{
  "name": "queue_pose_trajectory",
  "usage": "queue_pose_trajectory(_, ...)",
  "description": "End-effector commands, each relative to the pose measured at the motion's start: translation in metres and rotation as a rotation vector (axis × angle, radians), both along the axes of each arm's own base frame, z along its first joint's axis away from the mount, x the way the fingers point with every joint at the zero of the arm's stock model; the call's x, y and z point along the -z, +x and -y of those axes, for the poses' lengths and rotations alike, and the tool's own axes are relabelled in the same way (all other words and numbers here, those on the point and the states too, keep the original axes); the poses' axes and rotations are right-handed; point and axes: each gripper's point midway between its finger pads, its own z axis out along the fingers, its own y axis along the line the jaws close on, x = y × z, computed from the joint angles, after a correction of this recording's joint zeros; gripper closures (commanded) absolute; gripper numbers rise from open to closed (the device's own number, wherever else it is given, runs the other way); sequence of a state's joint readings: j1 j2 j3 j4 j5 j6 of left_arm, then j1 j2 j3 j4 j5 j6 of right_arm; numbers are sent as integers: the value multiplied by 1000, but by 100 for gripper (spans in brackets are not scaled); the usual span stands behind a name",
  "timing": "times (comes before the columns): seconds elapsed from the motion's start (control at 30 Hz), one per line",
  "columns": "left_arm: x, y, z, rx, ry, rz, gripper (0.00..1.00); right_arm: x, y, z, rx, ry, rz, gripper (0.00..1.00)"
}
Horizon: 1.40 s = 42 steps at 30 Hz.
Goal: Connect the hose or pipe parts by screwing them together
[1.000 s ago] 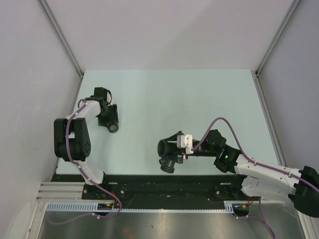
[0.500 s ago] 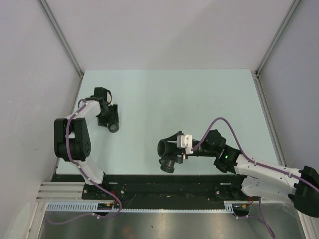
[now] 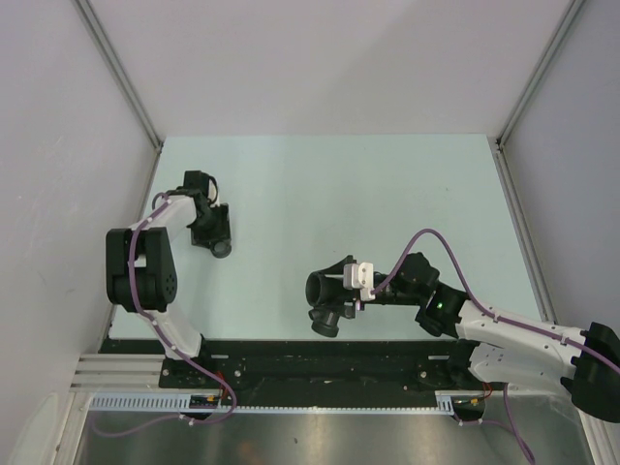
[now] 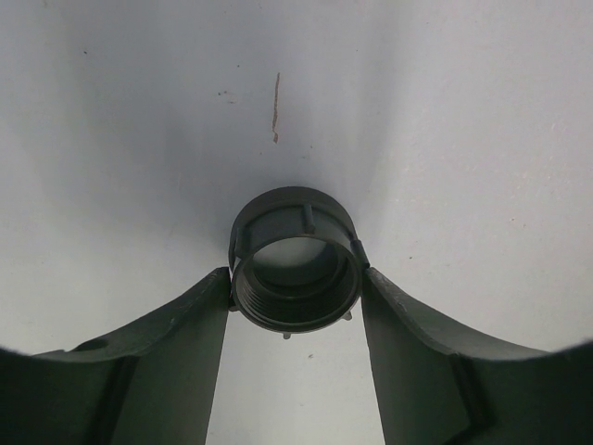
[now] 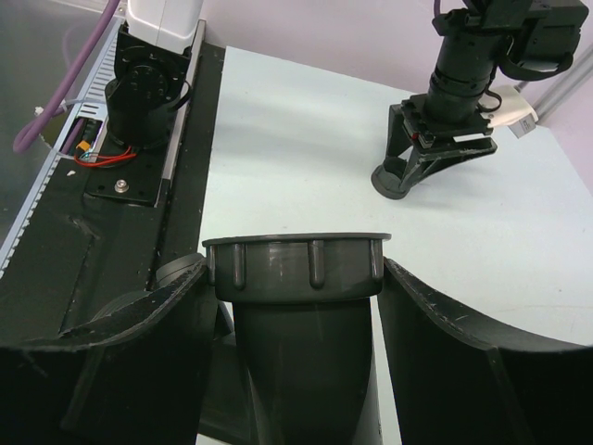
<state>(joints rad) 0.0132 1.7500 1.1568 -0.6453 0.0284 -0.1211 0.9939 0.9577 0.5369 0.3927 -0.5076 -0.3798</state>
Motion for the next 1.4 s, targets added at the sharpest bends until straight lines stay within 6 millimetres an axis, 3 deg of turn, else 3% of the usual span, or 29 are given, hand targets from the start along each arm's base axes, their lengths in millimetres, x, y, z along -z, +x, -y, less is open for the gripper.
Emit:
queue_pose_trajectory(0.0, -2, 7, 1, 40, 3, 20, 41, -9, 0, -2, 1, 31, 37, 69)
queue_pose_trajectory(0.07, -3, 7, 2, 42, 2, 23, 45, -9, 0, -2, 0, 31, 37, 69)
queue_pose_trajectory(0.17, -4, 8, 1, 39, 4, 28, 60, -8, 0, -3, 0, 29, 38, 69)
queue_pose_trajectory(0.2, -5, 8, 1, 37, 5, 32, 74, -8, 0, -3, 0, 29, 37, 69)
queue_pose_trajectory(0.33, -12, 10, 6, 36, -23, 52, 99, -5, 2, -3, 7, 18, 40, 69)
queue_pose_trajectory(0.47, -37, 12, 22, 44, -107, 119, 100, -1, 11, 1, 69, -3, 37, 70)
queue_pose_trajectory(0.67, -92, 5, 80, 132, -442, 239, 100, -11, 35, 11, 179, 27, 49, 73)
queue_pose_trajectory(0.7, -99, 1, 89, 154, -495, 255, 100, -7, 39, 9, 183, 22, 45, 73)
queue_pose_trajectory(0.73, -120, -6, 104, 204, -588, 298, 100, -9, 41, 8, 185, 25, 51, 73)
queue_pose_trajectory(0.8, -134, -17, 126, 246, -690, 334, 100, -6, 49, 6, 201, 8, 58, 73)
queue_pose_trajectory(0.83, -152, -26, 135, 284, -754, 369, 100, -7, 56, 3, 219, -1, 61, 73)
queue_pose_trajectory(0.9, -166, -34, 146, 296, -841, 399, 100, -5, 64, 0, 238, -25, 85, 73)
queue_pose_trajectory(0.93, -183, -39, 151, 305, -880, 438, 100, 3, 72, -3, 264, -52, 82, 73)
queue_pose_trajectory(1.07, -193, -69, 175, 349, -985, 430, 100, -1, 95, -15, 339, -48, 158, 73)
queue_pose_trajectory(1.13, -210, -80, 184, 368, -1056, 463, 100, -9, 97, -21, 358, -29, 223, 73)
queue_pose_trajectory(1.2, -210, -93, 188, 372, -1107, 453, 100, -12, 102, -25, 384, -33, 279, 74)
queue_pose_trajectory(1.23, -223, -97, 189, 374, -1151, 484, 99, -14, 98, -31, 384, -29, 297, 73)
queue_pose_trajectory(1.37, -223, -112, 193, 375, -1207, 438, 100, -33, 95, -37, 390, 13, 342, 72)
